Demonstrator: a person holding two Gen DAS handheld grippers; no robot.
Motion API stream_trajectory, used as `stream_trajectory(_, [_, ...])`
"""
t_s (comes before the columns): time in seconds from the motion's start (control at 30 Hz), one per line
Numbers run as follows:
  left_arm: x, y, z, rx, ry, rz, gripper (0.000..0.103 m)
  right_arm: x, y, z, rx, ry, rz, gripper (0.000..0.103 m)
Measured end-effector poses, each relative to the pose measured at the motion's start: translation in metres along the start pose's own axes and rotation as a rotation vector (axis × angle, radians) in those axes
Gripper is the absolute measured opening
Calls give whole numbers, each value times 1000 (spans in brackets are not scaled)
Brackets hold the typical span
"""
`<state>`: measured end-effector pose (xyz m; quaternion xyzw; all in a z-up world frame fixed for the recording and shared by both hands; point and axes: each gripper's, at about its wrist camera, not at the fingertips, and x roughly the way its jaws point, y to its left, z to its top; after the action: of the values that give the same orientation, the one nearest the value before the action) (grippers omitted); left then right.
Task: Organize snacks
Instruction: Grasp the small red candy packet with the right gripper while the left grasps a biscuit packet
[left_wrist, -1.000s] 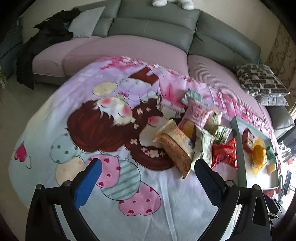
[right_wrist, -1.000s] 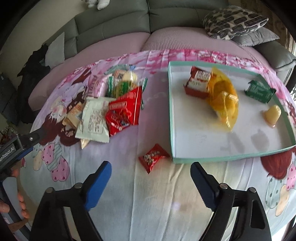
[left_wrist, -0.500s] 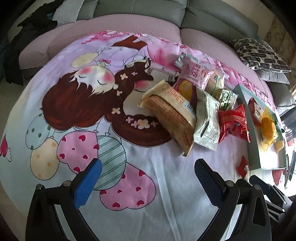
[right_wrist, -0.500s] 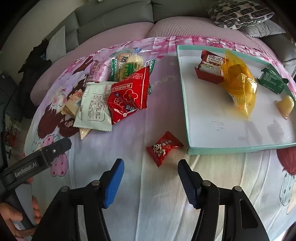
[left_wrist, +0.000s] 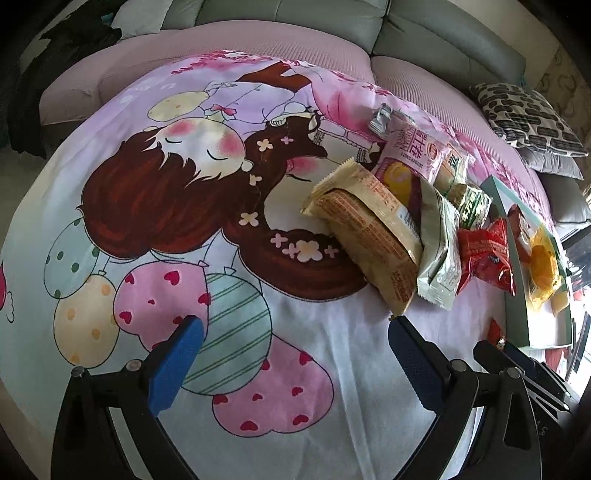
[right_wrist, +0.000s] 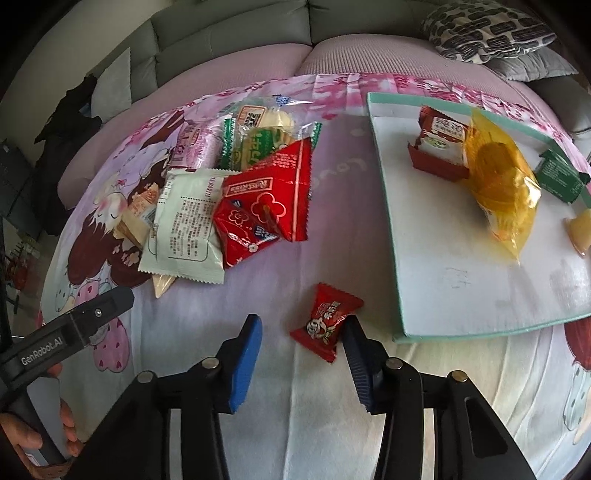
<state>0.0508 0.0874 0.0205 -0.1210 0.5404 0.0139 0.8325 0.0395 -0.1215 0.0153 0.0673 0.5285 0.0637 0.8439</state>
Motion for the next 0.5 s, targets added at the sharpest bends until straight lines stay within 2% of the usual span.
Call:
stream_trajectory(0.13, [-1, 4, 5, -15, -11, -21, 100, 6, 5, 5, -20, -5, -15, 33])
stream_trajectory(0.5, [-5, -8, 40, -69, -76, -103, 100, 14, 8, 9, -37, -1, -21, 32])
